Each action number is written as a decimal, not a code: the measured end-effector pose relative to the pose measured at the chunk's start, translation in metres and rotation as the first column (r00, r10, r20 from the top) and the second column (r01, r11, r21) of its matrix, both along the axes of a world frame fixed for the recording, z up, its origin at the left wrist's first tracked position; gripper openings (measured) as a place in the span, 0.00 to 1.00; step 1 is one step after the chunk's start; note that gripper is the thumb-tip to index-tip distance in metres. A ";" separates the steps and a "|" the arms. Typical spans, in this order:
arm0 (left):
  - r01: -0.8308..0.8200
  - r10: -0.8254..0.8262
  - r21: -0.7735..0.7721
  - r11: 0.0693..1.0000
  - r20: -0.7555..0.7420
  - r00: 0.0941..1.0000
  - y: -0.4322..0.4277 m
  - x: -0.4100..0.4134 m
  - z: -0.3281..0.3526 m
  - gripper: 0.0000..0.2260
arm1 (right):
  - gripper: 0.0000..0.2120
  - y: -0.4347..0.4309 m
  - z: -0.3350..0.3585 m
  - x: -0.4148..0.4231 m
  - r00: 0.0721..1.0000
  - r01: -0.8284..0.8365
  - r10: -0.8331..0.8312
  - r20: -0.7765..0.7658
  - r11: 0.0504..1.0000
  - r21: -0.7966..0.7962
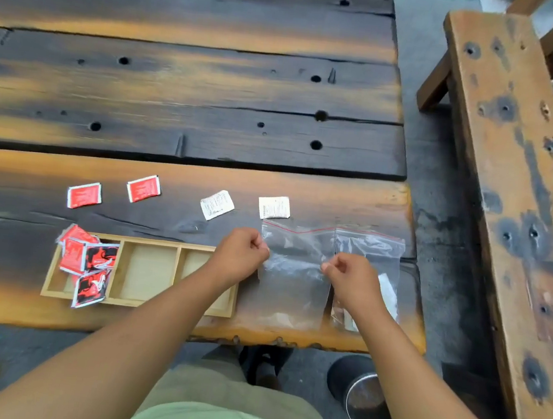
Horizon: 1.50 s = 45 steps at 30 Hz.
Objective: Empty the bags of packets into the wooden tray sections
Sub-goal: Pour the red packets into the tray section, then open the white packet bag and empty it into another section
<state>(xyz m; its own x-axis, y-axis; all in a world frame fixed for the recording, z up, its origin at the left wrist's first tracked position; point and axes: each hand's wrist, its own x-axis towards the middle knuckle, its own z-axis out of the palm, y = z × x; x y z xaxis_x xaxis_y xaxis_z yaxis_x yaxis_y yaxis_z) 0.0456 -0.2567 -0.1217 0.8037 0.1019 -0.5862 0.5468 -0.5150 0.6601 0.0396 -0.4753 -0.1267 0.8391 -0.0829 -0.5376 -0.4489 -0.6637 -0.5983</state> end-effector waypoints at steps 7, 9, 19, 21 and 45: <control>0.357 -0.368 0.387 0.850 -0.049 0.929 -0.001 0.031 -0.028 0.07 | 0.11 0.000 -0.022 0.026 0.984 -0.177 0.178 -0.021 0.941 -0.288; 0.382 -0.392 0.404 0.831 -0.064 0.918 -0.001 0.036 -0.037 0.07 | 0.11 0.000 -0.028 0.031 0.975 -0.219 0.220 -0.036 0.917 -0.334; 0.346 -0.326 0.424 0.837 -0.121 0.937 -0.004 0.040 -0.060 0.11 | 0.11 0.001 -0.048 0.030 0.975 -0.208 0.219 -0.020 0.892 -0.401; 0.361 -0.347 0.453 0.815 -0.116 0.931 -0.005 0.040 -0.060 0.12 | 0.11 0.001 -0.048 0.030 0.976 -0.205 0.216 -0.017 0.893 -0.402; 0.342 -0.340 0.003 0.940 0.097 0.935 -0.077 -0.010 -0.002 0.13 | 0.08 -0.070 0.000 -0.028 0.991 0.125 -0.124 0.047 0.992 -0.013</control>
<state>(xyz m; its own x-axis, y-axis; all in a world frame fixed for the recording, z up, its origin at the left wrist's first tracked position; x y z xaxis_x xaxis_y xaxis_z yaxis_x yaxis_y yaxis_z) 0.0357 -0.3337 -0.1238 0.8408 -0.1955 -0.5048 0.2744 -0.6500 0.7087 0.0117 -0.5456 -0.1266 0.8456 -0.1966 -0.4963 -0.5009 -0.6138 -0.6102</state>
